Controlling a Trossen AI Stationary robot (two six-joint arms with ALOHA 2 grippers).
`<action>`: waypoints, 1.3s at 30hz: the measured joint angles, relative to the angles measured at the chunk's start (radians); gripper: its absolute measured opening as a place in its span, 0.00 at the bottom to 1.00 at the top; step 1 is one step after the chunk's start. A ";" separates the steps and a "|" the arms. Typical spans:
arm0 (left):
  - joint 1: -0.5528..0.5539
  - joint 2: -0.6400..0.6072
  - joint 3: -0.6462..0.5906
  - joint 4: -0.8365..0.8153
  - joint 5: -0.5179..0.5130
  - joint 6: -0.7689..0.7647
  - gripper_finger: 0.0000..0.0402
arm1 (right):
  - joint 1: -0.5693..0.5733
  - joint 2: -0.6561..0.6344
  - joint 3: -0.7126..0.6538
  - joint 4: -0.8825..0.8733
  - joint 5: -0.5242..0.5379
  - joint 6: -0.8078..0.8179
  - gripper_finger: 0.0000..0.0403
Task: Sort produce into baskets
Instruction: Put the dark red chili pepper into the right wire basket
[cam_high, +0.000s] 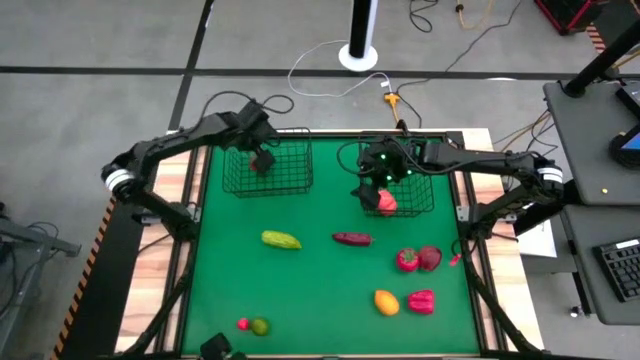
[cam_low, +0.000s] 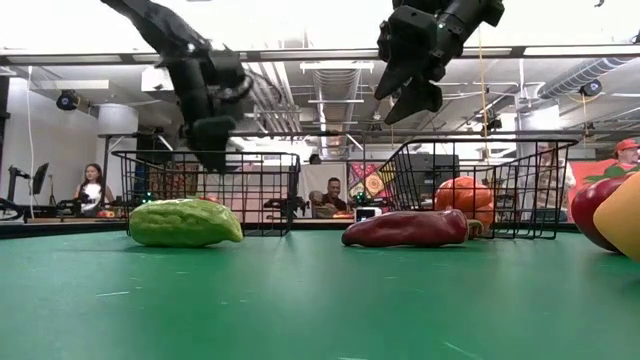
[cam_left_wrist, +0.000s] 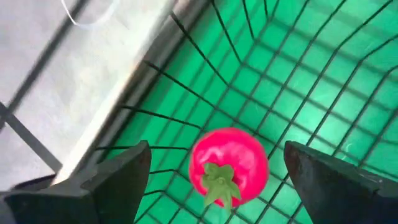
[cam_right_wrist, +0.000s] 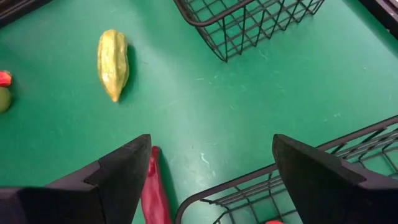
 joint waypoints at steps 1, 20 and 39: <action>0.000 -0.025 0.000 0.000 0.000 -0.002 0.86 | 0.000 -0.001 0.006 -0.002 0.000 0.004 0.81; -0.256 -0.414 -0.105 0.141 -0.002 -0.200 0.86 | 0.187 0.000 0.037 -0.004 0.052 0.101 0.81; -0.727 -0.503 -0.329 0.527 -0.142 -0.420 0.86 | 0.526 0.022 -0.003 -0.014 0.252 0.073 0.81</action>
